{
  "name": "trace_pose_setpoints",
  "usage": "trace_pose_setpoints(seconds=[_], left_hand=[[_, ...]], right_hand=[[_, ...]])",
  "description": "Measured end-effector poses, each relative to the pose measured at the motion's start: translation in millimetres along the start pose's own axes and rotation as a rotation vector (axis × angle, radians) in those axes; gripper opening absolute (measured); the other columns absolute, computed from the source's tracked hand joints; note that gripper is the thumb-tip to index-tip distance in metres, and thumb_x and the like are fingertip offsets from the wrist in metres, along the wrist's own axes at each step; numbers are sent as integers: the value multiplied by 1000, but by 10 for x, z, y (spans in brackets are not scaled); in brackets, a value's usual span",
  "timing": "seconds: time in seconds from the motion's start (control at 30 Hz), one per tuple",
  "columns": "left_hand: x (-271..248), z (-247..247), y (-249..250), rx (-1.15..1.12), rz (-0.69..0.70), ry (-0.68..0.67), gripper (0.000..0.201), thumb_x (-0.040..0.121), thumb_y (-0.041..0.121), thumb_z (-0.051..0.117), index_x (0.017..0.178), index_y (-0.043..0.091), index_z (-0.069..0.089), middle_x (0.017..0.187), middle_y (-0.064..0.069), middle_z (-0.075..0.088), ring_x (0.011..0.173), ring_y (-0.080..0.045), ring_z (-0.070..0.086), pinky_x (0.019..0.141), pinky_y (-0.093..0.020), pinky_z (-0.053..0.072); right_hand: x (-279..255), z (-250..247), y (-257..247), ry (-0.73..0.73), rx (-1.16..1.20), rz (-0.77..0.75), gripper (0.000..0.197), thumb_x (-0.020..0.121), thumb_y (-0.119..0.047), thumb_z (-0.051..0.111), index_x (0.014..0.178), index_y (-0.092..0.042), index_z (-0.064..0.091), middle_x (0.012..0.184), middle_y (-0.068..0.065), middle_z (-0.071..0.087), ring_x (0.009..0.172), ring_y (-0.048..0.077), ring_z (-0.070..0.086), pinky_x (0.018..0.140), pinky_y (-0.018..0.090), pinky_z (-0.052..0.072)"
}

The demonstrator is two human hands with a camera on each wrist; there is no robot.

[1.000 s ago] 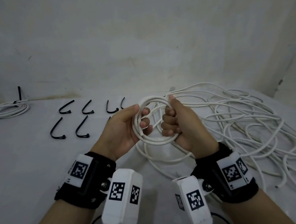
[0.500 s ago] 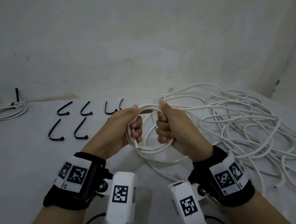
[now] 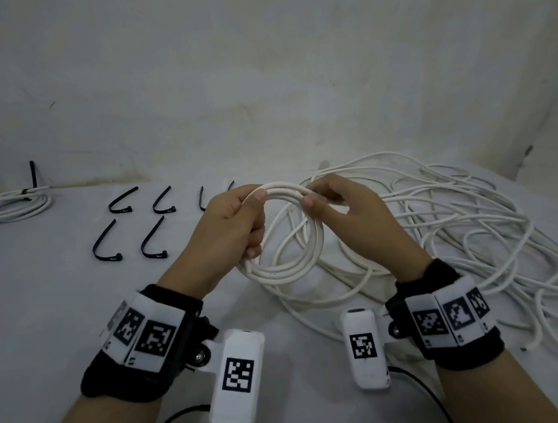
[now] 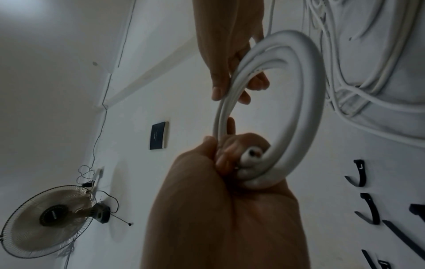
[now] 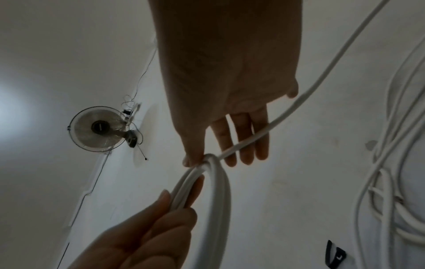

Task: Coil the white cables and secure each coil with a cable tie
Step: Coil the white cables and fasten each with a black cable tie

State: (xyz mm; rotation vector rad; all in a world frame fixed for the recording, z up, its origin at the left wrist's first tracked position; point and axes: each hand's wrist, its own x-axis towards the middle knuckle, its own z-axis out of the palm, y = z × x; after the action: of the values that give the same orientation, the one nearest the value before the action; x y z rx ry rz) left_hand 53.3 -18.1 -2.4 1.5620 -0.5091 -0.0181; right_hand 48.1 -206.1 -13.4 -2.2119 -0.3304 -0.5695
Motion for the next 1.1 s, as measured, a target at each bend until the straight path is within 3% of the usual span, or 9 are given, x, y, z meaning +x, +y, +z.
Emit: trace_pose_setpoints(seconds=[0.13, 0.23, 0.33, 0.43, 0.53, 0.63, 0.83, 0.97, 1.1], left_hand=[[13, 12, -25, -24, 37, 76, 28, 102, 14, 34, 96, 13, 61, 52, 9, 31, 43, -5, 28, 41, -17, 31], [14, 42, -56, -71, 78, 116, 27, 102, 16, 36, 94, 15, 62, 53, 7, 31, 44, -6, 27, 42, -18, 31], [11, 87, -100, -141, 84, 116, 26, 102, 18, 36, 98, 10, 60, 52, 8, 33, 44, -6, 29, 43, -18, 34], [10, 86, -71, -356, -84, -25, 41, 96, 32, 41, 109, -3, 57, 51, 7, 29, 43, -6, 30, 44, -18, 37], [8, 43, -20, -503, -231, -149, 42, 85, 43, 45, 95, 6, 63, 50, 6, 24, 40, -5, 26, 42, -17, 33], [11, 46, -2, -541, -196, -81, 31, 94, 36, 41, 79, 12, 55, 47, 9, 23, 36, -1, 21, 35, -14, 22], [25, 54, 30, -570, -137, 57, 32, 101, 30, 33, 78, 14, 48, 45, 11, 25, 33, 0, 21, 33, -13, 20], [60, -55, 28, -621, -122, 129, 32, 101, 30, 34, 76, 15, 48, 45, 10, 25, 33, -1, 21, 32, -13, 21], [84, -101, 33, -667, -100, 193, 35, 102, 31, 34, 74, 16, 48, 45, 10, 25, 34, -2, 21, 33, -14, 21]], right_hand=[[-12, -9, -4, 63, 37, -160, 15, 88, -24, 67, 99, -14, 65, 84, 0, 64, 77, 8, 60, 72, 17, 47], [-9, 54, -7, 24, -6, -185, 21, 88, -22, 68, 105, -13, 61, 84, -6, 63, 75, 3, 58, 68, 9, 41], [0, 91, 20, 87, -21, -194, 17, 90, -22, 62, 104, -11, 60, 75, -2, 65, 66, 9, 58, 60, 17, 43], [7, 88, 42, 145, -31, -256, 20, 90, -21, 54, 104, -9, 63, 73, -3, 64, 65, 4, 55, 60, 11, 39], [8, 100, 30, 162, -55, -306, 20, 91, -18, 54, 103, -8, 65, 71, -3, 62, 62, 5, 52, 60, 11, 36], [11, 127, -3, 176, -53, -327, 19, 92, -21, 54, 102, -9, 65, 68, 2, 61, 59, 14, 52, 58, 18, 39], [126, -128, 124, 4, -34, -188, 24, 96, -35, 50, 74, -30, 58, 64, -8, 59, 64, 5, 55, 62, 16, 38], [283, -486, 444, -167, -268, -116, 13, 93, -12, 58, 82, -14, 64, 77, -10, 65, 77, 7, 57, 70, 21, 39], [425, -827, 591, -78, -347, -72, 17, 93, -5, 55, 86, -19, 61, 73, -6, 64, 67, -1, 56, 62, 4, 36]])
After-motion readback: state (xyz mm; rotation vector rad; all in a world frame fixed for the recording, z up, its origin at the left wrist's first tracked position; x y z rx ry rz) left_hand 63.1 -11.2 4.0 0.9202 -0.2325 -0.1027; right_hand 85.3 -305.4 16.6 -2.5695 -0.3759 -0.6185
